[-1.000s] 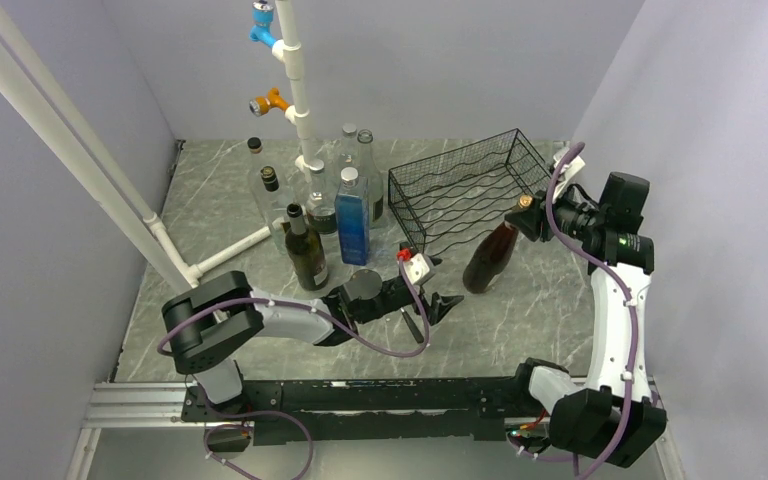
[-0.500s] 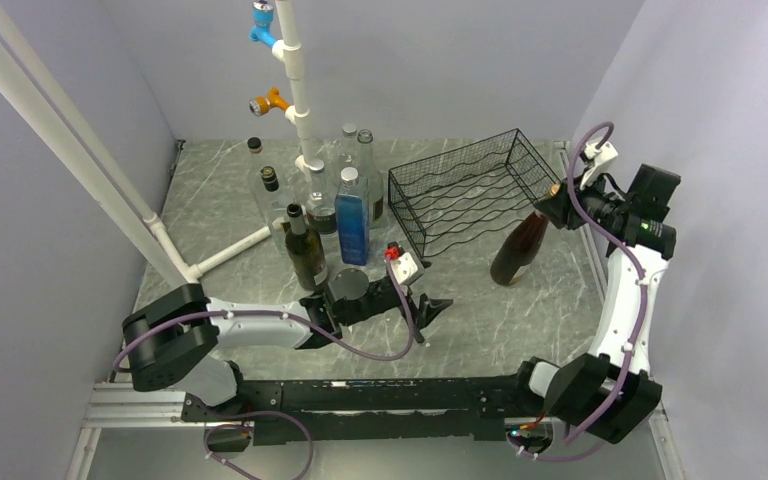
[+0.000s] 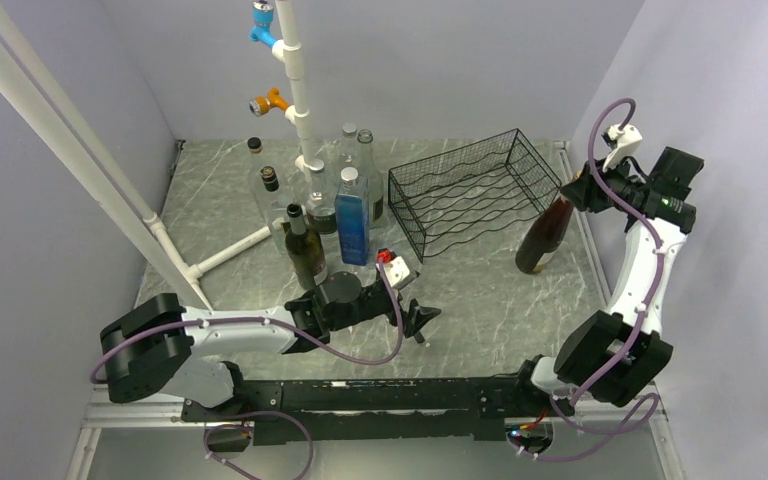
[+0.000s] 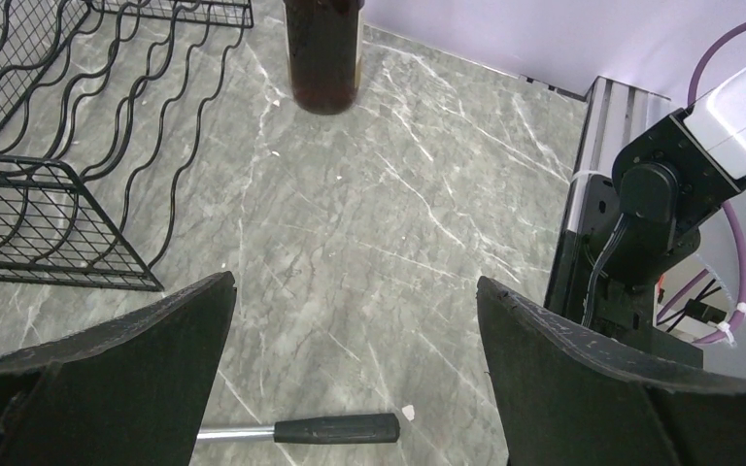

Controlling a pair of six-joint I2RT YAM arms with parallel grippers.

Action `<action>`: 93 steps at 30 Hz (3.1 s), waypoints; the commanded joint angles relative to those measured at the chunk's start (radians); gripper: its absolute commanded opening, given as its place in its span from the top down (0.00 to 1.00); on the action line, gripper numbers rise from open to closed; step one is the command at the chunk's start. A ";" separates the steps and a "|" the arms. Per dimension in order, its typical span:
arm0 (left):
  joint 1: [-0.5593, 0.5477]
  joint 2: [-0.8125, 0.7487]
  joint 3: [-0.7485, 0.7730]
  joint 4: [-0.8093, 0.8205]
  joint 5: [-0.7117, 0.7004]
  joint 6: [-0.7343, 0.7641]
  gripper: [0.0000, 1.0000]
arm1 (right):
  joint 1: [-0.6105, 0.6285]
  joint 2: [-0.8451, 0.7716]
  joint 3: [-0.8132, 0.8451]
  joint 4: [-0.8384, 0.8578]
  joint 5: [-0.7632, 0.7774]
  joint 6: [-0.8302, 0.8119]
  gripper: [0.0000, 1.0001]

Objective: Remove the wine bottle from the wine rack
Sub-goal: Place the wine bottle at the center of the board.

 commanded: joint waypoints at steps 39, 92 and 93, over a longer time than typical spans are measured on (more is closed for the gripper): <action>-0.007 -0.090 -0.032 -0.106 -0.003 -0.028 0.01 | -0.061 0.101 0.219 0.165 -0.079 -0.055 0.87; -0.007 -0.210 0.003 -0.234 -0.003 -0.044 0.00 | -0.060 -0.071 0.279 0.115 -0.194 0.000 0.06; -0.007 -0.221 0.010 -0.251 -0.006 -0.038 0.00 | -0.060 -0.083 0.279 0.118 -0.202 0.013 0.05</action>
